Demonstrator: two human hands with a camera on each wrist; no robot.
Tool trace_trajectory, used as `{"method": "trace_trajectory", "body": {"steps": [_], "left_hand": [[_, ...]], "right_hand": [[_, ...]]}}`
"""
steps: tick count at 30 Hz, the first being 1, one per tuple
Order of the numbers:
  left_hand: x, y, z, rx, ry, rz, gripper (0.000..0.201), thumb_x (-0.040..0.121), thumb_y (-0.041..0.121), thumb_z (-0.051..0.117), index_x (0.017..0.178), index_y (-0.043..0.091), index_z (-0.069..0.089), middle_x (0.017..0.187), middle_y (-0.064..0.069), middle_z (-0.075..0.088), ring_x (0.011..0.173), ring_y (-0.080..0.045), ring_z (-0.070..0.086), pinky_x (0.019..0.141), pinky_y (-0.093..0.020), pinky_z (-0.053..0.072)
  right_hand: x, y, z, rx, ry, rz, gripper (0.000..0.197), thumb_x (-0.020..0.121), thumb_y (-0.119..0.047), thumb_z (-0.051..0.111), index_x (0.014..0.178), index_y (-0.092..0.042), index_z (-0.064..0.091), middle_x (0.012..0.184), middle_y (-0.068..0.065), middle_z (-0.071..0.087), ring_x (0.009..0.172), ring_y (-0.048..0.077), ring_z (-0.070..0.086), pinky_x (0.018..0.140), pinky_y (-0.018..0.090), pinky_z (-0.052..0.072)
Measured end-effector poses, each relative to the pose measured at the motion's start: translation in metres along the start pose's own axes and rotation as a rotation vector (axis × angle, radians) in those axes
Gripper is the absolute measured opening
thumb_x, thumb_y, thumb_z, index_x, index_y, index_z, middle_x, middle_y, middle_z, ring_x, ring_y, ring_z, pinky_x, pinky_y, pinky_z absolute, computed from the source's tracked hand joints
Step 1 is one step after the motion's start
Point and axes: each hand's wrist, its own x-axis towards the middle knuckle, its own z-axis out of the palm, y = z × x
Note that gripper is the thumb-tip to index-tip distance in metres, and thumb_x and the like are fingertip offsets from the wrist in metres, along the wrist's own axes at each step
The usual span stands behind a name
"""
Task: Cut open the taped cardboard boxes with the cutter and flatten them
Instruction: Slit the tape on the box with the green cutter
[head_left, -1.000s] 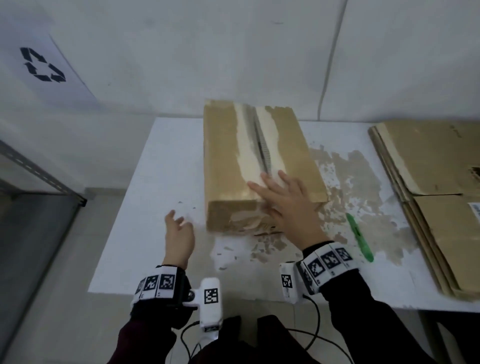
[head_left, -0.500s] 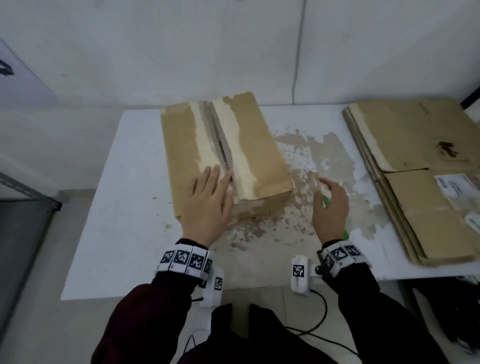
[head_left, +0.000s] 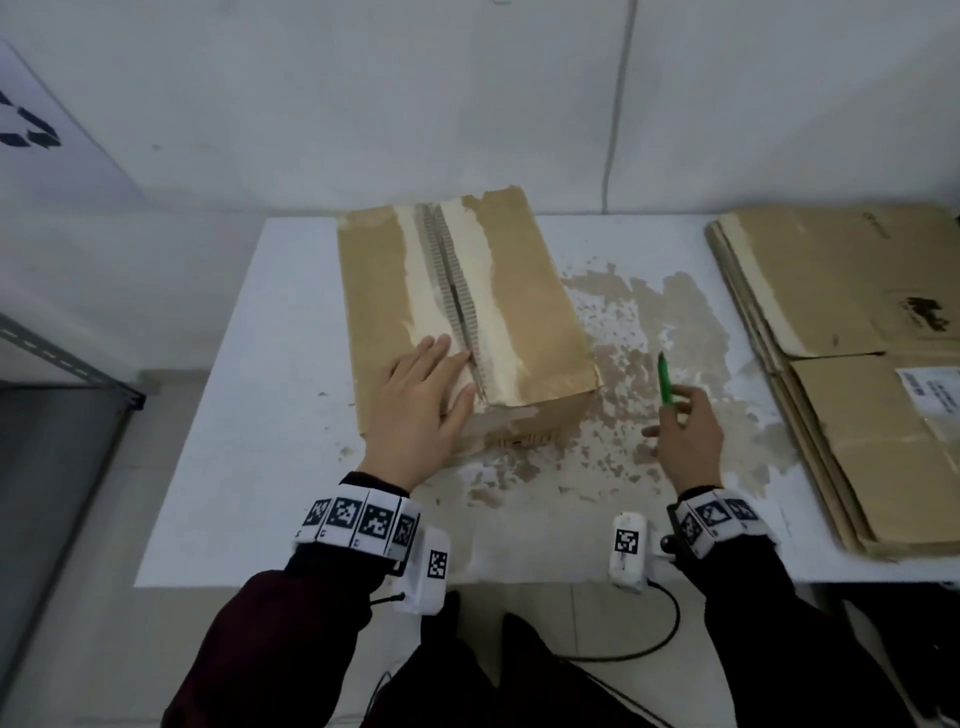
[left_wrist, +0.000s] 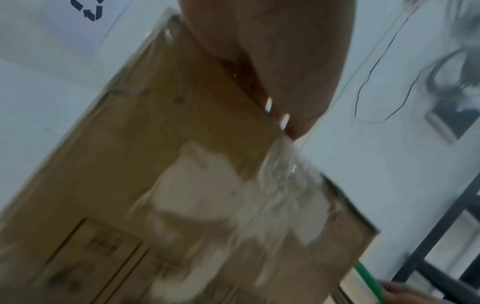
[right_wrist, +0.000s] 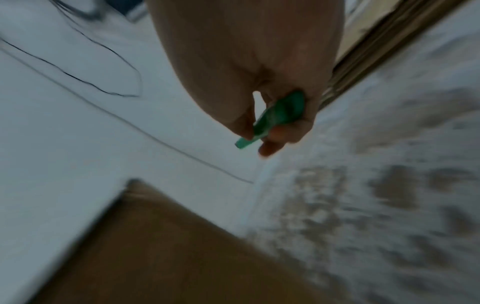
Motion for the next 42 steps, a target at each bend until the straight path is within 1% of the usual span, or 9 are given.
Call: {"method": "trace_trajectory", "body": {"steps": [3,6,9,14,21,25,31,34,42], "left_hand": [[0.01,-0.012,-0.021,-0.045,-0.161,0.051,0.046,0.096,0.041,0.037,0.135,0.023,0.053,0.148,-0.002,0.042,0.14,-0.018,0.033,0.111,-0.039,0.027],[0.019,-0.029,-0.035,-0.094,-0.178,0.04,0.045,0.093,0.041,0.04,0.13,0.021,0.057,0.146,-0.004,0.044,0.139,-0.019,0.033,0.11,-0.039,0.026],[0.026,-0.046,-0.035,-0.1,-0.141,-0.007,0.054,0.09,0.045,0.035,0.132,0.018,0.055,0.147,-0.006,0.042,0.14,-0.021,0.03,0.111,-0.036,0.021],[0.017,-0.048,-0.016,-0.026,-0.055,0.015,0.058,0.091,0.047,0.03,0.136,0.018,0.049,0.149,-0.009,0.04,0.142,-0.026,0.028,0.115,-0.043,0.015],[0.015,-0.049,-0.009,-0.035,-0.018,-0.008,0.056,0.094,0.047,0.027,0.14,0.022,0.047,0.152,-0.006,0.037,0.144,-0.023,0.024,0.118,-0.041,0.009],[0.015,-0.049,-0.004,-0.049,0.027,-0.009,0.051,0.094,0.042,0.033,0.136,0.02,0.052,0.148,-0.008,0.042,0.142,-0.024,0.029,0.117,-0.04,0.009],[0.015,-0.046,-0.003,-0.025,0.039,-0.028,0.05,0.094,0.039,0.03,0.135,0.02,0.053,0.147,-0.007,0.044,0.143,-0.023,0.029,0.118,-0.041,0.013],[0.017,-0.046,-0.003,-0.009,0.045,-0.039,0.049,0.093,0.038,0.031,0.133,0.02,0.055,0.145,-0.007,0.046,0.141,-0.023,0.032,0.116,-0.042,0.017],[0.017,-0.047,0.001,0.016,0.053,-0.032,0.05,0.093,0.039,0.03,0.133,0.021,0.054,0.147,-0.006,0.044,0.142,-0.023,0.029,0.116,-0.041,0.014]], "right_hand": [[-0.006,-0.07,-0.011,0.071,-0.071,-0.153,0.018,0.097,-0.015,0.042,0.111,-0.019,0.053,0.086,0.003,0.057,0.059,0.011,0.048,0.048,0.013,0.038],[-0.006,-0.137,-0.007,0.123,-0.253,-0.256,0.022,0.097,-0.012,0.041,0.113,-0.022,0.053,0.082,0.001,0.058,0.06,0.01,0.048,0.053,0.018,0.04],[0.002,-0.189,0.024,-0.022,-0.369,-0.333,0.026,0.094,-0.013,0.048,0.119,-0.014,0.053,0.1,0.008,0.059,0.069,0.018,0.056,0.055,0.024,0.045],[0.027,-0.242,0.103,-0.371,-0.389,-0.429,0.032,0.093,-0.007,0.041,0.122,-0.008,0.055,0.113,0.017,0.063,0.106,0.03,0.057,0.087,0.031,0.043],[0.041,-0.268,0.145,-0.679,-0.416,-0.545,0.036,0.099,-0.006,0.03,0.126,-0.002,0.053,0.127,0.018,0.056,0.115,0.032,0.054,0.092,0.033,0.041],[0.04,-0.272,0.147,-0.86,-0.422,-0.535,0.043,0.1,-0.006,0.027,0.142,-0.004,0.036,0.142,0.02,0.041,0.131,0.031,0.041,0.105,0.035,0.03],[0.027,-0.291,0.134,-1.001,-0.322,-0.685,0.034,0.092,-0.01,0.036,0.11,-0.016,0.064,0.094,0.006,0.063,0.098,0.027,0.061,0.099,0.043,0.039],[0.013,-0.282,0.121,-0.95,-0.405,-0.637,0.035,0.098,-0.009,0.034,0.124,-0.006,0.057,0.129,0.015,0.055,0.119,0.029,0.052,0.101,0.034,0.038],[-0.038,-0.22,0.074,-0.863,-0.548,-0.457,0.038,0.094,-0.003,0.035,0.123,-0.007,0.058,0.121,0.016,0.06,0.105,0.03,0.058,0.091,0.037,0.049]]}}
